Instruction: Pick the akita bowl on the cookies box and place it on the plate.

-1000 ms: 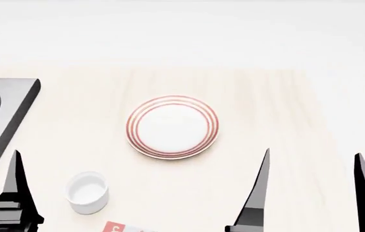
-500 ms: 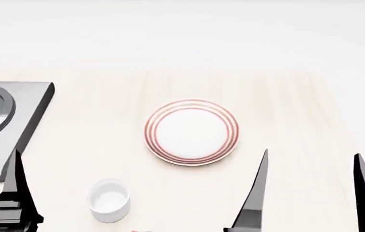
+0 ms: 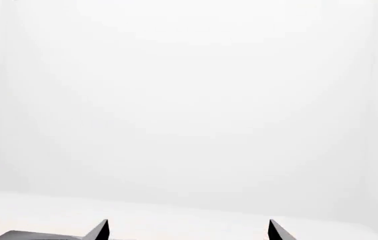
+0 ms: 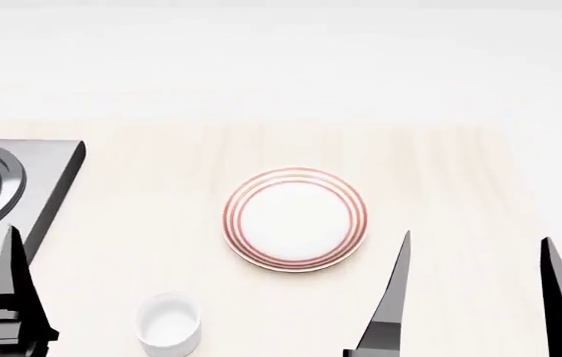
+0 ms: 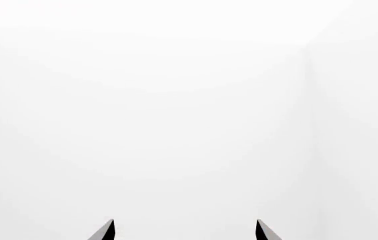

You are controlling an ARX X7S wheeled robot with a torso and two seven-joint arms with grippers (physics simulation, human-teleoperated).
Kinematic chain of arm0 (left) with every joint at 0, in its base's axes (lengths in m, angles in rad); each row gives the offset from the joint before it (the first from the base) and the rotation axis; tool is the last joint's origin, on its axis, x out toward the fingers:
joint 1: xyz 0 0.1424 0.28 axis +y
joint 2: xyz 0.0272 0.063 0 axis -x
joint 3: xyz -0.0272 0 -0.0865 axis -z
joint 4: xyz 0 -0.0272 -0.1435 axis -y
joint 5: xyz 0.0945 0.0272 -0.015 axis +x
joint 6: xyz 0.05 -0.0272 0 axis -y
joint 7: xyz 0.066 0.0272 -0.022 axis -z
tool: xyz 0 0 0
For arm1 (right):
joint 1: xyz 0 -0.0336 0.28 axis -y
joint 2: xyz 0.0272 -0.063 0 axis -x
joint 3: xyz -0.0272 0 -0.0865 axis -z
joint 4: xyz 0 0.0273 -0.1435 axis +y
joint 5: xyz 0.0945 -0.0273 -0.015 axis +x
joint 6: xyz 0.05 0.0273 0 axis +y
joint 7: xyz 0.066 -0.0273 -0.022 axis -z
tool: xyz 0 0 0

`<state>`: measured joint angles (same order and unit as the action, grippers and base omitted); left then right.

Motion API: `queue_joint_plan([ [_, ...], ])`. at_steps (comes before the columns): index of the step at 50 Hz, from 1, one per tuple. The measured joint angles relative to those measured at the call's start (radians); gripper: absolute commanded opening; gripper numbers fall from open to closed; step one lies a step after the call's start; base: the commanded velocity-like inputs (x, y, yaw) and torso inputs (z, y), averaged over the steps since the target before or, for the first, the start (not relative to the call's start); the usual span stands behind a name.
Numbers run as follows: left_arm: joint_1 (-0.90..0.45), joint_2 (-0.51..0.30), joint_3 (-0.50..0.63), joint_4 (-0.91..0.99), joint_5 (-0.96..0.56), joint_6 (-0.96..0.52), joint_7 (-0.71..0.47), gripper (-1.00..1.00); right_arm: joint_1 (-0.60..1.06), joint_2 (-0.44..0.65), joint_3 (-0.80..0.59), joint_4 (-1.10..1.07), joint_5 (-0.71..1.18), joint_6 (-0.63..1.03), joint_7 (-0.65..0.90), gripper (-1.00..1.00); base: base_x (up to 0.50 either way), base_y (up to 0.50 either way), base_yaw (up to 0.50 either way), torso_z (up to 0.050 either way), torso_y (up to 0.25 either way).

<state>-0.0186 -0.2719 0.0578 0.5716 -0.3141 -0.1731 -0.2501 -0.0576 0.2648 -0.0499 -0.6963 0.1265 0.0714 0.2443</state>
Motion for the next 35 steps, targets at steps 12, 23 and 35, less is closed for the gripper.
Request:
queue_joint_plan([
  [12, 0.0, -0.006, 0.001, 0.001, -0.01, 0.011, 0.001, 1.0, -0.003, 0.005, 0.001, -0.002, 0.009, -0.009, 0.005, 1.0, 0.0, 0.0, 0.0, 0.05, 0.0],
  [23, -0.004, -0.016, 0.004, 0.002, -0.029, -0.002, 0.004, 1.0, -0.002, 0.016, 0.007, -0.007, 0.027, -0.009, 0.006, 1.0, 0.0, 0.0, 0.0, 0.05, 0.0],
  [35, -0.01, -0.019, -0.004, -0.007, -0.065, -0.008, 0.007, 1.0, 0.008, 0.033, 0.038, -0.023, 0.054, 0.01, 0.017, 1.0, 0.0, 0.0, 0.0, 0.004, -0.03],
])
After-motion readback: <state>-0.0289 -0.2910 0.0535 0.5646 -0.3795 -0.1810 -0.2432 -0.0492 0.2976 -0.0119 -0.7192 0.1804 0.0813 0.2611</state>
